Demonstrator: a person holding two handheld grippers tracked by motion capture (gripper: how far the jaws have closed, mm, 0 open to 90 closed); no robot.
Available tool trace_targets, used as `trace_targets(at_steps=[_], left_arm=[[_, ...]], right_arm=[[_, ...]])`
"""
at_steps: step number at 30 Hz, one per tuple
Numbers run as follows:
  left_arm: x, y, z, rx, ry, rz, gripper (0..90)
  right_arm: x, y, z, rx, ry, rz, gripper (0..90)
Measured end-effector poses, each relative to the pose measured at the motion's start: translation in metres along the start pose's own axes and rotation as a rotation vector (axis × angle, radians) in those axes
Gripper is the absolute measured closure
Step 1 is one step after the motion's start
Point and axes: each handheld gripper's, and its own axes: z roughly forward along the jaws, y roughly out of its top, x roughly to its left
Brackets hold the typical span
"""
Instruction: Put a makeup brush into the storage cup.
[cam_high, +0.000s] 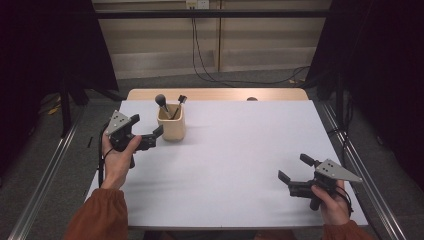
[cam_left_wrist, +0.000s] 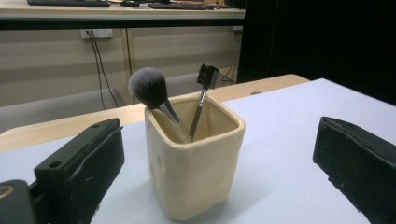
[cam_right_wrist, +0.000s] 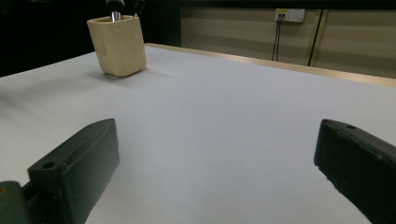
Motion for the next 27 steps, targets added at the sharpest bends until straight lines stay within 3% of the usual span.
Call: trace_targets(at_steps=[2,7,15,20,23,27], left_arm=[[0.000,-0.002,-0.003,-0.002,-0.010,-0.016,2.0],[-0.001,-0.005,-0.011,0.003,0.015,-0.004,2.2],[-0.005,-0.012,-0.024,0.002,-0.007,-0.019,2.1],[-0.007,-0.014,-0.034,0.000,-0.010,-0.005,2.4],[-0.010,-0.017,-0.041,-0.031,0.000,0.030,4.1],[-0.012,-0.024,-0.048,-0.025,-0.009,0.027,3.9]], right_arm=[[0.000,0.000,0.000,0.000,0.000,-0.001,0.0],[0.001,0.000,-0.001,-0.001,-0.002,0.003,0.0],[-0.001,-0.001,-0.002,0.001,-0.009,0.002,0.0],[0.000,-0.001,-0.003,0.003,-0.010,0.003,0.0],[0.000,-0.001,-0.003,0.002,-0.010,0.001,0.0],[0.000,-0.001,-0.004,0.003,-0.012,0.001,0.0]])
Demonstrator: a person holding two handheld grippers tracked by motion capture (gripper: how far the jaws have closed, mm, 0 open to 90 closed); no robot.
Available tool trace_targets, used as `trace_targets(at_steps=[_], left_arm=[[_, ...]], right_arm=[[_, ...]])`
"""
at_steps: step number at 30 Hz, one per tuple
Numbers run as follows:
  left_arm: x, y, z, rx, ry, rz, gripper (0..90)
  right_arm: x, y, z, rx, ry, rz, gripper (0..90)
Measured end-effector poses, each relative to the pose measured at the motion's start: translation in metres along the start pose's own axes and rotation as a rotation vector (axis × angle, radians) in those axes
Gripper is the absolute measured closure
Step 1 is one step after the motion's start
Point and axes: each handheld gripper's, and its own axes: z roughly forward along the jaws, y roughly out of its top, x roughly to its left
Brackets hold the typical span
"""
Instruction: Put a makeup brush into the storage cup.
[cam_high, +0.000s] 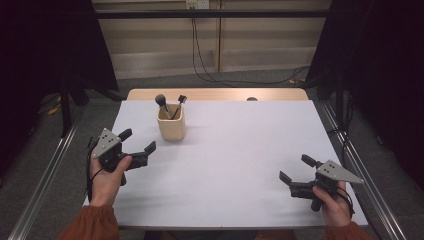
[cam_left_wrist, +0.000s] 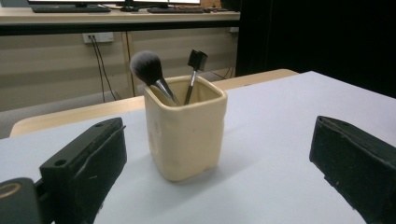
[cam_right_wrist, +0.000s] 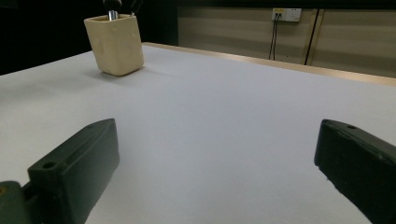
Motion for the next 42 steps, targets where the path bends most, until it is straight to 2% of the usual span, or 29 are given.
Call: trace_targets(at_steps=[4,10,13,15,17,22,30,33,37,42], left_arm=[[-0.003,-0.007,-0.008,0.010,-0.015,-0.010,3.5],[-0.007,-0.012,-0.017,0.028,-0.009,-0.013,3.5],[-0.010,-0.016,-0.020,0.047,-0.042,-0.002,3.3],[-0.012,-0.020,-0.023,0.043,-0.021,0.004,3.2],[-0.012,-0.023,-0.026,0.041,-0.027,-0.012,3.2],[-0.016,-0.025,-0.037,0.037,-0.007,-0.012,3.3],[-0.021,-0.033,-0.050,0.043,0.003,-0.019,2.7],[-0.019,-0.035,-0.056,0.028,0.021,-0.028,2.6],[-0.019,-0.040,-0.060,0.014,0.047,-0.019,3.0],[-0.019,-0.043,-0.060,0.025,0.022,-0.032,3.1]], right_arm=[[0.000,0.000,-0.001,0.000,-0.002,-0.001,0.0],[0.000,-0.001,-0.003,-0.001,-0.010,0.001,0.0],[0.000,-0.001,-0.005,0.001,-0.013,-0.001,0.0],[0.000,-0.001,-0.005,-0.001,-0.016,0.000,0.0],[0.000,-0.001,-0.006,-0.002,-0.017,0.000,0.0],[0.000,-0.002,-0.008,0.001,-0.023,0.001,0.0],[-0.001,-0.003,-0.013,0.000,-0.036,0.001,0.0],[0.000,-0.003,-0.013,-0.001,-0.039,0.001,0.0],[0.000,-0.003,-0.013,-0.002,-0.038,0.004,0.0],[-0.001,-0.003,-0.012,-0.007,-0.046,0.003,0.0]])
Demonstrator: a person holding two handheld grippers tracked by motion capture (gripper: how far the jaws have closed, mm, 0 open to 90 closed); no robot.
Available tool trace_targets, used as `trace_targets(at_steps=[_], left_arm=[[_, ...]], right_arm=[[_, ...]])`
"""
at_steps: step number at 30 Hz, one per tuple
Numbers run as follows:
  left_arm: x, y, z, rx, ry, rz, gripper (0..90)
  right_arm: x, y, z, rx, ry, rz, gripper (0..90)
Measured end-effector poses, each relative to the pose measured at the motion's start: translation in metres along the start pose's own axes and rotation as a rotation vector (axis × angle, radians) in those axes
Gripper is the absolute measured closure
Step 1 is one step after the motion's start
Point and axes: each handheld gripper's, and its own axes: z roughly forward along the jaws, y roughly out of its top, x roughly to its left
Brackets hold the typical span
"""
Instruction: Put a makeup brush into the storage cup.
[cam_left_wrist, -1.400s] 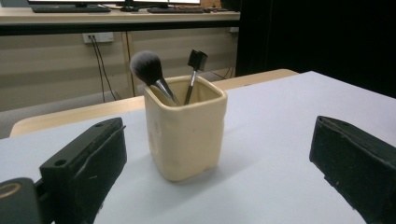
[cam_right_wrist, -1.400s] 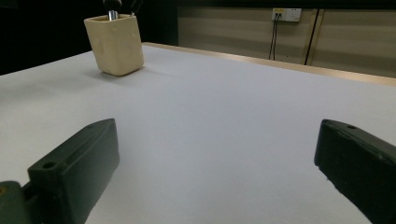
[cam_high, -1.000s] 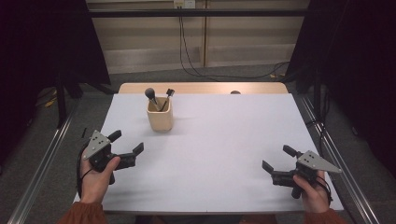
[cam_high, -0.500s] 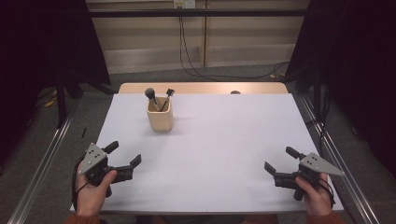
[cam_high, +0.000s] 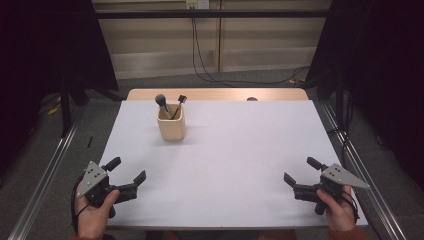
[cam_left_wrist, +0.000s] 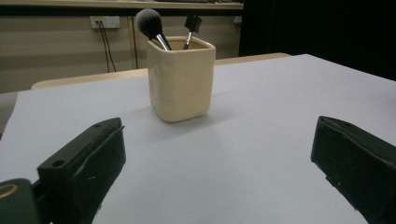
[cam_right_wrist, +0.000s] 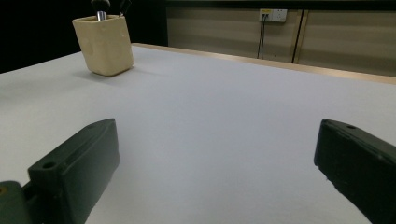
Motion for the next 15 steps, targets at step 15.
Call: trace_targets(at_steps=[15], left_arm=[[0.0010,-0.0011,0.0000,0.008,-0.014,-0.022,3.2]], right_arm=[[-0.0002,0.0001,0.0014,0.002,0.008,0.000,0.0]])
